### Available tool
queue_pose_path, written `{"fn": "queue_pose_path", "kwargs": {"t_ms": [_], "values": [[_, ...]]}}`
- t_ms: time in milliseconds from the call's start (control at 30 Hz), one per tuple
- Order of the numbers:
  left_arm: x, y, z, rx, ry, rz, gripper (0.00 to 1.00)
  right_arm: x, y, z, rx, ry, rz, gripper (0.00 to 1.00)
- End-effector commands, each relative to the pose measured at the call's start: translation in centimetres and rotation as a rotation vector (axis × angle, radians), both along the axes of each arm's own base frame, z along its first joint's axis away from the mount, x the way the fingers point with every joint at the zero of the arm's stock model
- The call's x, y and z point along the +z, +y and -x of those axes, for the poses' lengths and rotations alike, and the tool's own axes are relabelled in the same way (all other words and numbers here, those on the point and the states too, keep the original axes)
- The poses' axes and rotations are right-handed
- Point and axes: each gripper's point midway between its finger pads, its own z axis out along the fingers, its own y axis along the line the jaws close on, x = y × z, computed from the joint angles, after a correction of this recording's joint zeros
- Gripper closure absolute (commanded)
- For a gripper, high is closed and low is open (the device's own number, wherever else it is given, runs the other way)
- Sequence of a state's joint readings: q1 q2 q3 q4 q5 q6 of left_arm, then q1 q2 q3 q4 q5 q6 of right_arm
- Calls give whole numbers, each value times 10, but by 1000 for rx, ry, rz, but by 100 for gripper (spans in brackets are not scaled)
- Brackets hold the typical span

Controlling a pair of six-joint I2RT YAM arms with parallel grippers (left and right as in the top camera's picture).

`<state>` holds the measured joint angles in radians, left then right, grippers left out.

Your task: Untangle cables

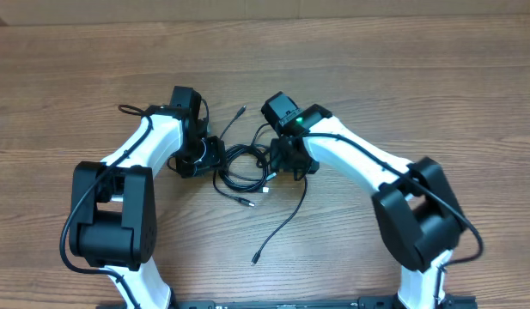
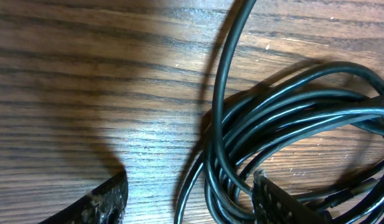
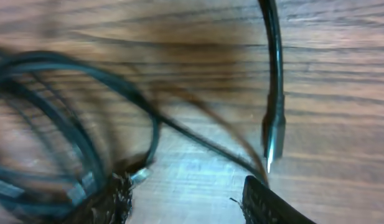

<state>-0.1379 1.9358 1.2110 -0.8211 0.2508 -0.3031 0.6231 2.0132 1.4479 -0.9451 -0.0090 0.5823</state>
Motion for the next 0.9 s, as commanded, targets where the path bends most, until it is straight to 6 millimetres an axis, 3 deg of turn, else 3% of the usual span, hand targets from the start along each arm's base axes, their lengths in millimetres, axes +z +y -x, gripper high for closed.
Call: {"fn": "queue_pose_path", "kwargs": {"t_ms": [0, 233, 533, 767, 867], "values": [[-41, 7, 22, -48, 97, -49, 34, -26, -6, -2, 10, 20, 75, 44], [-41, 6, 20, -58, 86, -47, 33, -36, -9, -9, 7, -2, 106, 44], [-31, -1, 16, -101, 58, 2, 37, 1, 2, -24, 77, -24, 99, 43], [6, -3, 8, -73, -25, 6, 37, -11, 1, -26, 84, -18, 117, 43], [8, -2, 16, -53, 8, 2, 36, -19, 0, -24, 84, -7, 124, 43]]}}
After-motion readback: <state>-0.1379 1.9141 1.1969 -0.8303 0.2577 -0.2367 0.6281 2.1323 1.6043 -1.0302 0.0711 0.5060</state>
